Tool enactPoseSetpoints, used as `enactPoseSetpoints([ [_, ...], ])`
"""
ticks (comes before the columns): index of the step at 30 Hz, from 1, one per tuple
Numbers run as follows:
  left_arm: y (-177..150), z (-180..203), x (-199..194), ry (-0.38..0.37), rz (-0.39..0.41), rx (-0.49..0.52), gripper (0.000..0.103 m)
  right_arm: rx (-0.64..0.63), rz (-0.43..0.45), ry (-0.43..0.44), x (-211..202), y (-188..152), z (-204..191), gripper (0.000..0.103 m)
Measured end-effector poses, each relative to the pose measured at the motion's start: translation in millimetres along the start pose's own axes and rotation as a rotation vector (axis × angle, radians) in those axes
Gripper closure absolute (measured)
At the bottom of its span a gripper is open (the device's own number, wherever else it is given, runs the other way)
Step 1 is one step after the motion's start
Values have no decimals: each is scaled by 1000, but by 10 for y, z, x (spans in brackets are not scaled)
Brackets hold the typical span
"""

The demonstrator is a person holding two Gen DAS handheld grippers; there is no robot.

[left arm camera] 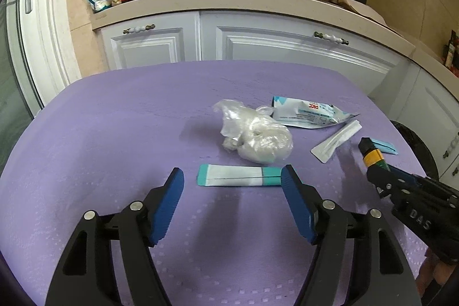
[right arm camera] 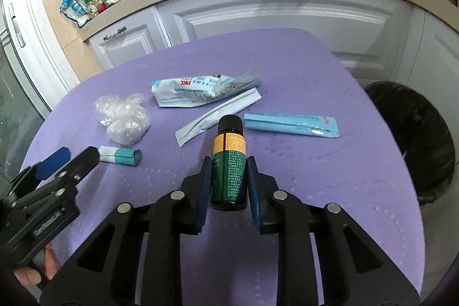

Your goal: Collect trash

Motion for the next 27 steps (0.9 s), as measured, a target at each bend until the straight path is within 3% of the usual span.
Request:
enactPoseSetpoints([
  [9, 36, 40, 116, -25, -38, -1, 35, 17, 28, 14, -112, 24, 146, 80],
  [11, 20, 70, 130, -39, -46, -3, 29, 23, 30, 15, -115, 26, 168, 80],
  [21, -24, 223, 314, -56, -118, 14, 26, 39, 19, 30, -79, 7, 228, 80],
  [27, -58, 198, 322, -72, -125, 1, 52, 47, 24, 30, -72, 6, 241, 80],
])
Point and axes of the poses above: each gripper's, at about its wrist camera, not at the fingertips, and x roughly the way its jaws point, z to its right, y to its top, the point moved 4 cm from there along x, roughly the way its jaws point
